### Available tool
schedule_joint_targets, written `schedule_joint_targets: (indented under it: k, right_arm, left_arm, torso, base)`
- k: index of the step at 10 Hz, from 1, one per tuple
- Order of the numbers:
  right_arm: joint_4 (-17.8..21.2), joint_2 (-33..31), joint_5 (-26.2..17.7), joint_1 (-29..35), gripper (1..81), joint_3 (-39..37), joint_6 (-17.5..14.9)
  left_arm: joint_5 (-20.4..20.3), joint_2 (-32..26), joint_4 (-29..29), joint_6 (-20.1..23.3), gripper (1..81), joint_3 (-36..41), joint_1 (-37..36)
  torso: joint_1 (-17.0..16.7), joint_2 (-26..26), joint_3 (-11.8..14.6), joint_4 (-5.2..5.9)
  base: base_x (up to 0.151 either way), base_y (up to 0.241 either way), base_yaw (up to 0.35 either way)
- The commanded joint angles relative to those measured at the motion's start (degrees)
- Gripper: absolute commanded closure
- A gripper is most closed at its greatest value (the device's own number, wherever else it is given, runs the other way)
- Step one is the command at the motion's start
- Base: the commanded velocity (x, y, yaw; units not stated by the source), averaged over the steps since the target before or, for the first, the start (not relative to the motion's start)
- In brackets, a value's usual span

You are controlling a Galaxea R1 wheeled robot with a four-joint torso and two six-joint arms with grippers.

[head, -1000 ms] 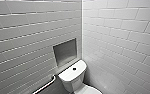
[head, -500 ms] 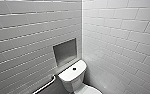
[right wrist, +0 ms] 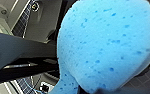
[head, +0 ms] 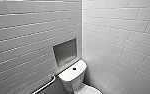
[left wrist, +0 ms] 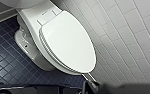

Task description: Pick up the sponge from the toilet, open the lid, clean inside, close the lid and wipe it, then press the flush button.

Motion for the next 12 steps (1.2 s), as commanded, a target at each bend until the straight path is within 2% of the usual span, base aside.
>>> schedule_joint_targets:
  k: [1, 2, 3, 11, 12]
  right_arm:
    - [-0.17, -0.25, -3.24, 1.56, 81.1, 0.55, -0.19]
    - [-0.08, -0.34, -3.15, 1.38, 81.1, 0.55, -0.1]
    - [0.01, -0.34, -3.16, 1.38, 81.1, 0.55, -0.18]
    - [0.19, -0.34, -3.15, 1.38, 81.1, 0.55, -0.1]
    - [0.19, -0.25, -3.15, 1.38, 81.1, 0.55, -0.1]
  left_arm:
    - [1.86, -1.68, -0.5, -1.26, 81.1, 2.02, -9.61]
    - [2.12, -1.59, -1.38, -1.26, 81.1, 2.02, -10.93]
    - [2.3, -1.5, -2.78, -1.26, 1.0, 1.93, -12.33]
    - [3.71, 0.08, -7.09, -1.44, 1.0, 2.46, -23.23]
    - [3.79, 0.43, -8.06, -1.44, 81.1, 2.28, -24.99]
  torso:
    - [0.0, 0.0, 0.0, 0.0]
    - [0.0, 0.0, 0.0, 0.0]
    - [0.0, 0.0, -0.02, 0.0]
    - [0.02, 0.05, -0.04, 0.0]
    - [0.02, 0.06, -0.06, 0.0]
  base:
    - [0.0, 0.0, 0.0]
    - [0.0, 0.0, 0.0]
    - [0.0, 0.0, 0.0]
    - [0.0, 0.0, 0.0]
    - [0.0, 0.0, 0.0]
